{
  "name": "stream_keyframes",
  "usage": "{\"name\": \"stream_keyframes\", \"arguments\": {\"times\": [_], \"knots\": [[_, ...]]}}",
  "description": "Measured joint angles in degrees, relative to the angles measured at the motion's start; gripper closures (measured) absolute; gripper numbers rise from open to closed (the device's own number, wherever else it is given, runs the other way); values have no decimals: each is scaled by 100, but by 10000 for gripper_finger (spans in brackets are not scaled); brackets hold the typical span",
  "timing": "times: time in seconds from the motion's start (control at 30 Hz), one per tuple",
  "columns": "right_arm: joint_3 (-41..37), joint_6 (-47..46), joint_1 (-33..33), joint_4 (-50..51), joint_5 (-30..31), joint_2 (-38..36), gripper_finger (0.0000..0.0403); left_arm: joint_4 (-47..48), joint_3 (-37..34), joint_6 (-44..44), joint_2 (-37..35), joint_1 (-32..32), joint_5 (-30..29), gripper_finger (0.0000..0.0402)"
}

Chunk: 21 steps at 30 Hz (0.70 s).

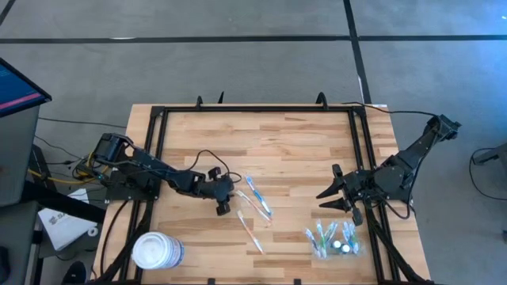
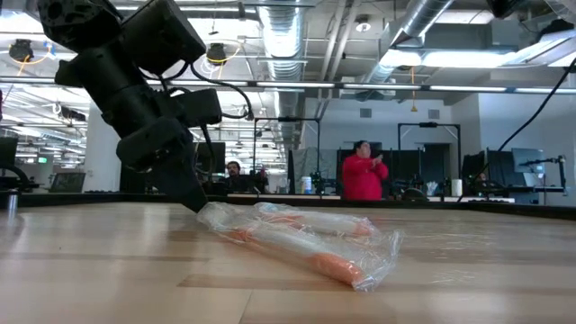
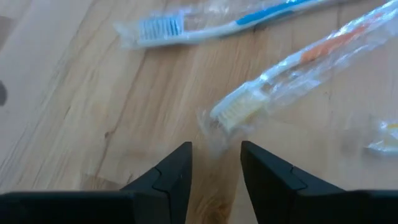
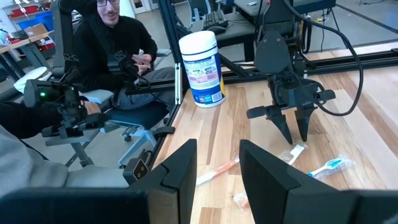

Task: Pick & Place toothbrushing station
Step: Put the orange toothbrush into the transparent organizer

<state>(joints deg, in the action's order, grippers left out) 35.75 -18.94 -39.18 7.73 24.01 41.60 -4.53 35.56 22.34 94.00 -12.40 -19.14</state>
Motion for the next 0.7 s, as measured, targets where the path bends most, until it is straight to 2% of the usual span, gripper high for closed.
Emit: {"name": "stream_keyframes", "arguments": {"times": [0.23,0.43,0.7], "knots": [[0,0,0,7,0,0,291,-155,-1,-106,87,1,-44,307],[0,0,0,11,2,0,291,-187,-1,-106,87,2,-63,392],[0,0,0,15,1,0,291,-213,61,-192,-6,-11,-361,401]]}}
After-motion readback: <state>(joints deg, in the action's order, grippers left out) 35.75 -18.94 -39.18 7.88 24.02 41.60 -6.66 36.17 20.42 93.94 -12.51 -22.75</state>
